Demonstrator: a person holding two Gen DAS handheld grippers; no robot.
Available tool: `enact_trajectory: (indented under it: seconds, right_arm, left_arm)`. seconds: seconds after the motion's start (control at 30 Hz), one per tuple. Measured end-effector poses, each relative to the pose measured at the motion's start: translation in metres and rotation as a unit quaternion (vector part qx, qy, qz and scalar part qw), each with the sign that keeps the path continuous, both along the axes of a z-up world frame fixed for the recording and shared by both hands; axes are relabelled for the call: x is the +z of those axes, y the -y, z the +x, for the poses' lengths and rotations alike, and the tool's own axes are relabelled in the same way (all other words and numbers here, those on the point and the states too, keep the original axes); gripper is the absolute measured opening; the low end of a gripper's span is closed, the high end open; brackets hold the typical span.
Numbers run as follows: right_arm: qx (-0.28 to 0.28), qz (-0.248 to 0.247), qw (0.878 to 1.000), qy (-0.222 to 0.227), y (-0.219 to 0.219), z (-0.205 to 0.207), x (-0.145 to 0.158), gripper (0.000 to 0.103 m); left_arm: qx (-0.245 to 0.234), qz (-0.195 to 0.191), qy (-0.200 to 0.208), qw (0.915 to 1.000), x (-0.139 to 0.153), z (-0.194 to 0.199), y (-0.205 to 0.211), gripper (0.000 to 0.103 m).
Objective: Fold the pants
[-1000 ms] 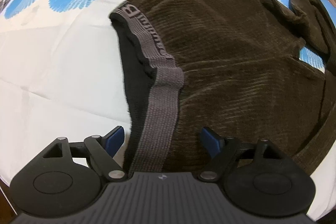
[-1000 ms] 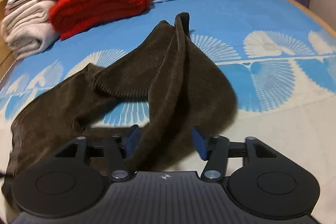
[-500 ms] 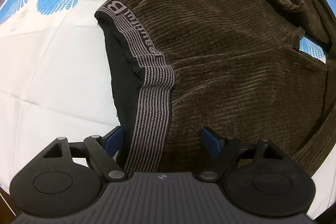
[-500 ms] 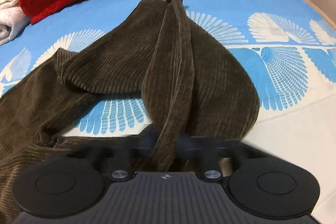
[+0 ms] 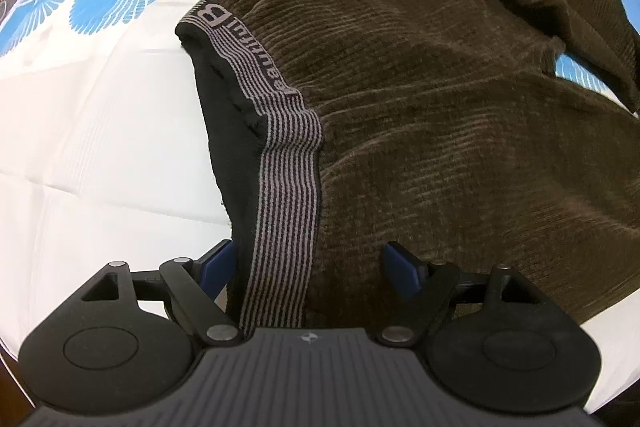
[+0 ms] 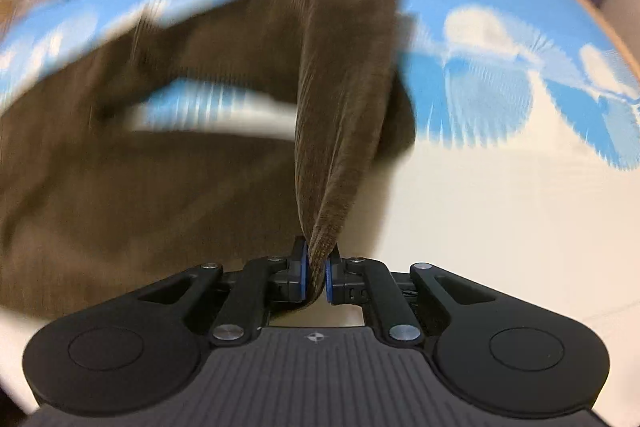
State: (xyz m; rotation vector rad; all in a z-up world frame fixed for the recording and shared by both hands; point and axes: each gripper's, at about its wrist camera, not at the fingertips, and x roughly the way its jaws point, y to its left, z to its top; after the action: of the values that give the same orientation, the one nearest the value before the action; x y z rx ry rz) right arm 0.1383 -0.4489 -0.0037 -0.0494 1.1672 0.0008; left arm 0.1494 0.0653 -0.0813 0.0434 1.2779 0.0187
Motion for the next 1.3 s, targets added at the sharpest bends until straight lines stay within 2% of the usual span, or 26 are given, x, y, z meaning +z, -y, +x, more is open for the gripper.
enact_trajectory:
  seconds: [0.1, 0.2, 0.33, 0.43, 0.53, 0.67, 0.87, 1.07, 1.23, 1.27, 1.3]
  right_arm:
    - [0.046, 0.015, 0.998, -0.048, 0.004, -0.031, -0.014, 0.007]
    - [0.07, 0.04, 0.996, -0.036, 0.007, -0.05, -0.006, 0.01]
    - [0.028, 0.096, 0.995, -0.006, 0.027, -0.052, 0.012, 0.013]
    - [-0.012, 0.113, 0.993, 0.027, 0.046, -0.046, 0.02, 0.026]
    - [-0.067, 0.136, 0.986, 0.068, 0.065, -0.035, 0.025, 0.029]
    - [-0.136, 0.162, 0.972, 0.103, 0.083, -0.015, 0.022, 0.031]
    - [-0.194, 0.155, 0.963, 0.11, 0.089, 0.023, 0.0, 0.047]
    - [-0.213, 0.17, 0.957, 0.102, 0.095, 0.059, -0.022, 0.048]
    - [-0.21, 0.189, 0.954, 0.097, 0.081, 0.084, -0.033, 0.048]
    - [-0.207, 0.187, 0.955, 0.1, 0.079, 0.086, -0.031, 0.043]
    - [-0.206, 0.182, 0.956, 0.105, 0.075, 0.088, -0.03, 0.029]
  left_arm:
    - [-0.008, 0.009, -0.004, 0.9999, -0.002, -0.001, 0.001, 0.085]
    - [-0.008, 0.015, -0.006, 0.9998, -0.005, -0.001, -0.003, 0.085]
    - [-0.006, 0.017, -0.006, 0.9998, -0.006, 0.001, -0.003, 0.085]
    - [-0.005, 0.011, -0.002, 0.9999, -0.004, 0.002, 0.0, 0.085]
    - [-0.003, 0.011, -0.002, 0.9999, -0.003, 0.005, 0.002, 0.085]
    - [0.0, 0.015, -0.004, 0.9999, -0.004, 0.008, 0.005, 0.085]
    - [-0.001, 0.025, -0.01, 0.9996, -0.009, 0.014, 0.009, 0.085]
    - [0.014, 0.011, -0.009, 0.9998, -0.008, 0.017, 0.004, 0.085]
    - [0.012, 0.011, -0.01, 0.9998, -0.009, 0.018, 0.004, 0.085]
    - [0.012, 0.011, -0.01, 0.9998, -0.009, 0.018, 0.003, 0.085]
    - [0.012, 0.011, -0.01, 0.9998, -0.009, 0.019, 0.002, 0.085]
